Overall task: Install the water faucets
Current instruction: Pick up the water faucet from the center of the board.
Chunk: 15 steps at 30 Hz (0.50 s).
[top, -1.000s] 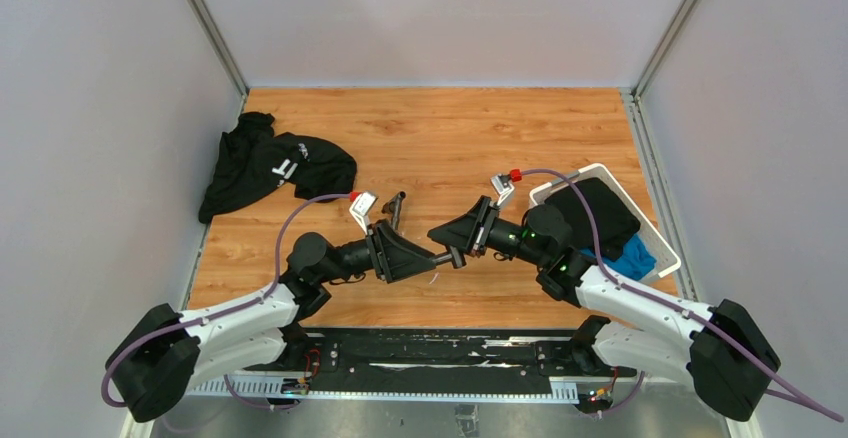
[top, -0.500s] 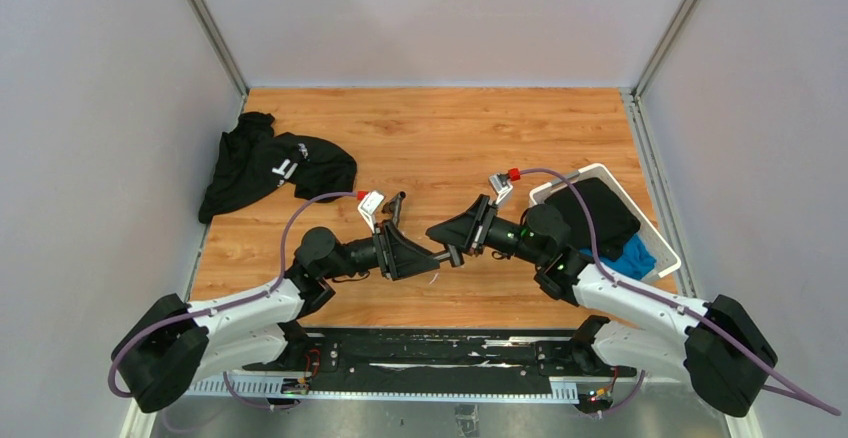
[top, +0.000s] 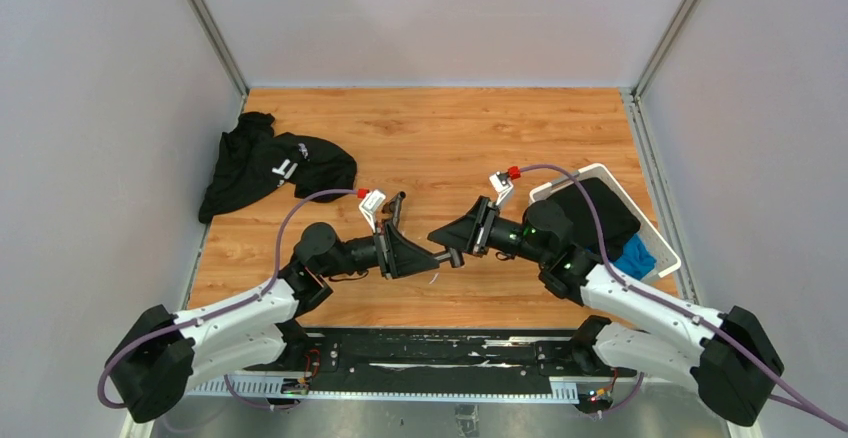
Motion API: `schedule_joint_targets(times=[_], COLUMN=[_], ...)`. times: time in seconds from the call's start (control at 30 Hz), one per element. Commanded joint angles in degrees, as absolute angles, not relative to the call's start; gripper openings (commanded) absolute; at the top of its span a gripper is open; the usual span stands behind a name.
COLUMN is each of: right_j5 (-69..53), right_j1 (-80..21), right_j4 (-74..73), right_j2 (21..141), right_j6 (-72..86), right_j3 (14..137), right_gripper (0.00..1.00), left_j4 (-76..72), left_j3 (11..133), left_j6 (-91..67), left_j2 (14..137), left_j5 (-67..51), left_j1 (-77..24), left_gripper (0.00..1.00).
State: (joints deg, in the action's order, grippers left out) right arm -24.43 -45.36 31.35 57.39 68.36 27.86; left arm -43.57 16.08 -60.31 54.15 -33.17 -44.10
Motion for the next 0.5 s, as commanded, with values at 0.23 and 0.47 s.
schedule_joint_targets(times=[0.23, 0.47], right_j5=[-42.78, -49.82], right_j1=[-45.08, -45.18], right_j4=[17.69, 20.2], right_j2=[53.86, 56.25], right_j6=[53.44, 52.76], right_j3=[34.42, 34.5], right_gripper=[0.68, 0.58], left_j4=[-37.43, -37.41], left_j3=[20.42, 21.77], left_j6=[-55.83, -55.6], left_j2=[52.12, 52.04], left_j5=[-39.06, -41.02], left_j1=[-43.07, -43.04], left_gripper=[0.0, 0.0])
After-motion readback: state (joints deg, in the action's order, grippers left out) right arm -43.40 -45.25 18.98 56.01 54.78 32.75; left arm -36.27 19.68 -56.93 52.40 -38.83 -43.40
